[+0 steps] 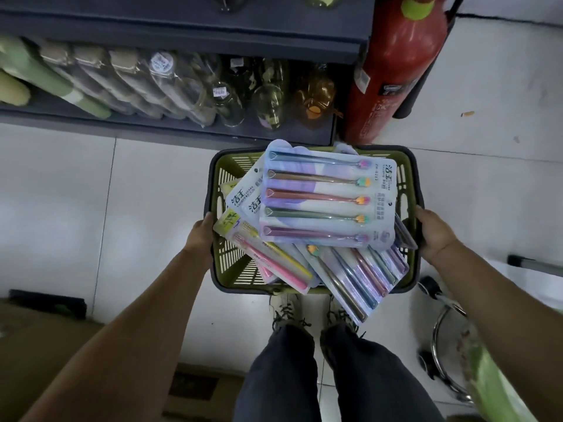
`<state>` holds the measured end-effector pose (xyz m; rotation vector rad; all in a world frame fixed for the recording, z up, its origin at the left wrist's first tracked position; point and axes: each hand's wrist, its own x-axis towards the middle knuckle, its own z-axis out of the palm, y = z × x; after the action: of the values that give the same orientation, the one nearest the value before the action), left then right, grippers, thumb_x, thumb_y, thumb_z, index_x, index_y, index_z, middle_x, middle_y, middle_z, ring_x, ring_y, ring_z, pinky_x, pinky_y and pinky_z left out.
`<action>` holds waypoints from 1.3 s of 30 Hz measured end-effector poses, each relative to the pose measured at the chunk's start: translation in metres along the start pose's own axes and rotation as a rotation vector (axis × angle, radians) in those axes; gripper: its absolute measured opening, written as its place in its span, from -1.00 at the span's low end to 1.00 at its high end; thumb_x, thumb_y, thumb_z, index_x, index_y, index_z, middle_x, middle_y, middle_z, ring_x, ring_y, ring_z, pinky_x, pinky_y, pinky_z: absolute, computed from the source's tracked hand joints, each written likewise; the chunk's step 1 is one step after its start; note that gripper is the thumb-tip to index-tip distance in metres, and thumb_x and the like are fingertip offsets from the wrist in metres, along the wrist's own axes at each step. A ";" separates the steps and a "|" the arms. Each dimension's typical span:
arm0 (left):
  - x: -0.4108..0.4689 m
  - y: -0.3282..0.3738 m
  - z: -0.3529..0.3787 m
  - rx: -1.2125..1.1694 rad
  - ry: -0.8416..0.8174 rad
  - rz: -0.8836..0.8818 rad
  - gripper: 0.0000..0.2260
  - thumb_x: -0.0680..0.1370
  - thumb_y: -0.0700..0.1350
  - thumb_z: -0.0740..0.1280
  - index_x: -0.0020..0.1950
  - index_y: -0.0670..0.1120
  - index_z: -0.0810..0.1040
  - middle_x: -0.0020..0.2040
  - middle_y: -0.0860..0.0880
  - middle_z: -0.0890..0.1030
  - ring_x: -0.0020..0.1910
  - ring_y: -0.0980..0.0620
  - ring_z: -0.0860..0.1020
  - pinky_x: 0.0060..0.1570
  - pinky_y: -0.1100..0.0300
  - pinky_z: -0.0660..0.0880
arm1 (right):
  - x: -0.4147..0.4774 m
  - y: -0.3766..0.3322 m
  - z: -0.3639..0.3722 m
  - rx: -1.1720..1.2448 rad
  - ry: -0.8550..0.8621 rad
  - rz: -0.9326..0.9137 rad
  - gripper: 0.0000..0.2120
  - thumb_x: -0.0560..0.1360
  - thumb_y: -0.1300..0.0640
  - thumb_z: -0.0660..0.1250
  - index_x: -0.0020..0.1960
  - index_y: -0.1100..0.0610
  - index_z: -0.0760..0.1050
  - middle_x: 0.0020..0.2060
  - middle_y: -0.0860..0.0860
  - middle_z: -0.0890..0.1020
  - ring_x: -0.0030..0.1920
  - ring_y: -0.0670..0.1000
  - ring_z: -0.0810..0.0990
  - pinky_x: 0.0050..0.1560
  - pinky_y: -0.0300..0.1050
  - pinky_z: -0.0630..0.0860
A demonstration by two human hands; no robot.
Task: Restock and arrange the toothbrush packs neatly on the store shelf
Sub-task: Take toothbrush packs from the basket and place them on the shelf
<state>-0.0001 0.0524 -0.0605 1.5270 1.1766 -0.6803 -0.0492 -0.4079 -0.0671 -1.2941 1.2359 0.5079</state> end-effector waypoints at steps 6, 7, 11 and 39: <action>-0.104 0.020 -0.068 -0.084 0.073 -0.005 -0.63 0.65 0.13 0.15 0.16 -0.16 0.52 -0.07 -0.20 0.63 -0.20 -0.15 0.62 -0.10 -0.03 0.58 | -0.111 -0.057 0.026 -0.107 -0.101 -0.176 -0.79 0.64 0.11 0.19 -0.04 0.24 0.44 -0.49 0.06 0.57 -0.53 0.02 0.52 -0.51 -0.24 0.43; -0.123 0.022 -0.084 -0.093 0.103 -0.006 -0.62 0.65 0.13 0.16 0.16 -0.16 0.52 -0.06 -0.20 0.63 -0.17 -0.19 0.62 -0.02 -0.09 0.58 | -0.130 -0.067 0.030 -0.119 -0.122 -0.208 -0.80 0.65 0.12 0.18 -0.01 0.25 0.45 -0.49 0.05 0.58 -0.54 -0.01 0.52 -0.52 -0.26 0.42; -0.209 0.035 -0.150 -0.112 0.177 0.010 -0.57 0.62 0.17 0.17 0.18 -0.18 0.54 -0.03 -0.26 0.65 -0.09 -0.27 0.65 0.05 -0.19 0.58 | -0.223 -0.114 0.051 -0.191 -0.196 -0.306 -0.81 0.65 0.11 0.19 0.06 0.23 0.50 -0.31 0.10 0.58 -0.44 -0.02 0.55 -0.48 -0.25 0.47; -0.419 0.038 -0.442 -0.923 0.598 -0.012 -0.62 0.63 0.11 0.17 -0.03 -0.17 0.59 0.03 -0.23 0.64 -0.01 -0.19 0.60 0.18 -0.12 0.48 | -0.535 -0.287 0.436 -0.871 -0.599 -0.674 -0.64 0.66 0.03 0.16 0.36 0.20 0.39 0.17 0.10 0.55 -0.05 0.06 0.55 -0.38 -0.21 0.48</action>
<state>-0.1812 0.3319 0.4509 0.9161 1.6225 0.3530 0.1877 0.0810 0.4460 -1.9614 -0.0032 0.8851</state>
